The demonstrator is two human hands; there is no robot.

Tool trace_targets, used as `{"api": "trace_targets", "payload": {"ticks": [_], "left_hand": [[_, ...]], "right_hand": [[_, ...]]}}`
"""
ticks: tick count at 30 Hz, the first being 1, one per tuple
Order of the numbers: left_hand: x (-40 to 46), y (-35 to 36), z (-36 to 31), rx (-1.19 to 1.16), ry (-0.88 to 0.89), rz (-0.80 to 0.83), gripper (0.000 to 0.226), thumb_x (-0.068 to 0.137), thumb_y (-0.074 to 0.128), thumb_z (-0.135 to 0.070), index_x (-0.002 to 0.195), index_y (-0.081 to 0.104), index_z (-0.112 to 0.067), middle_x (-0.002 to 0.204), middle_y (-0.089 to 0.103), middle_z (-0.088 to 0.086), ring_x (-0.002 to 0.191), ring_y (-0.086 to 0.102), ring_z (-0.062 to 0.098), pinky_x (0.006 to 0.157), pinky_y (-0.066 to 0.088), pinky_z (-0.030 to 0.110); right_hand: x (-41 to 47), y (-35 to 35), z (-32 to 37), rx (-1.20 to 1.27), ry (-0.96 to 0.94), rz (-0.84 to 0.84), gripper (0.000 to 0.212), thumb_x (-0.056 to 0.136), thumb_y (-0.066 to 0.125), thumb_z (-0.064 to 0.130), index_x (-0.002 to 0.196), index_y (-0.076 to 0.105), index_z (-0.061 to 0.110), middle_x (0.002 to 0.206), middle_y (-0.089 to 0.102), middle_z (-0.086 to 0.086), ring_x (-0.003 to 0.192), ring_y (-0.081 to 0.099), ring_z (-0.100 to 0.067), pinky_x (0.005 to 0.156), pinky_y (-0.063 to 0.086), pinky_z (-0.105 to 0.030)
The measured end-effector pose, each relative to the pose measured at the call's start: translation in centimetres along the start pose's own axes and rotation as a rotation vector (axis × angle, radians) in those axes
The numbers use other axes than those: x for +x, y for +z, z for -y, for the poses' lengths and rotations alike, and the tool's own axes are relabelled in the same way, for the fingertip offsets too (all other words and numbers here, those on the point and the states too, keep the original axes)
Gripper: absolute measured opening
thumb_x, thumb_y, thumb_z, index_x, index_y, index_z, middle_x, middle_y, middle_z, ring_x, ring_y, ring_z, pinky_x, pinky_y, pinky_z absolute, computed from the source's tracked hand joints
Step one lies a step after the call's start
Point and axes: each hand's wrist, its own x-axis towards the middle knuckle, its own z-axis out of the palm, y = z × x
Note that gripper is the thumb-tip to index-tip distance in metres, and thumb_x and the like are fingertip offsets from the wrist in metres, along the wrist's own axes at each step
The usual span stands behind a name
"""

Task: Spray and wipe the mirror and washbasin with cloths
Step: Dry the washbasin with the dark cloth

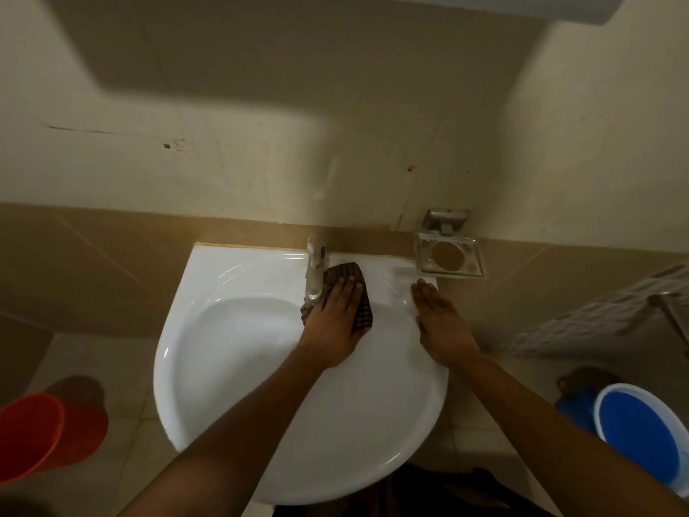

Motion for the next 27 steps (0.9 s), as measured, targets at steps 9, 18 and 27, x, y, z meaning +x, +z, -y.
{"api": "trace_targets", "payload": {"ticks": [9, 18, 27], "left_hand": [[3.3, -0.9, -3.6, 0.008, -0.325, -0.056, 0.08, 0.099, 0.023, -0.051, 0.155, -0.001, 0.002, 0.163, 0.002, 0.023, 0.152, 0.001, 0.033, 0.123, -0.005, 0.041], [5.8, 0.6, -8.5, 0.026, -0.328, -0.043, 0.087, 0.09, 0.002, -0.058, 0.156, 0.005, -0.003, 0.164, 0.003, 0.021, 0.152, 0.002, 0.036, 0.122, -0.005, 0.053], [6.2, 2.5, -15.3, -0.125, -0.131, 0.023, 0.078, 0.091, 0.011, -0.062, 0.158, -0.001, -0.022, 0.165, -0.013, 0.009, 0.148, -0.025, 0.026, 0.116, -0.023, 0.048]], "right_hand": [[0.2, -0.1, -2.2, 0.05, -0.147, -0.007, 0.06, 0.104, 0.032, 0.02, 0.155, 0.002, 0.013, 0.163, -0.007, -0.002, 0.15, -0.003, -0.017, 0.122, 0.007, -0.032], [-2.6, 1.0, -4.2, 0.301, -0.017, -0.045, 0.056, 0.104, 0.031, 0.03, 0.155, 0.013, 0.017, 0.163, 0.01, -0.003, 0.141, 0.034, -0.026, 0.106, 0.041, -0.041], [-4.0, 2.4, -5.4, 0.912, 0.297, -0.061, 0.023, 0.098, 0.046, 0.012, 0.101, 0.067, 0.006, 0.096, 0.07, -0.013, 0.086, 0.064, -0.028, 0.074, 0.049, -0.034]]}}
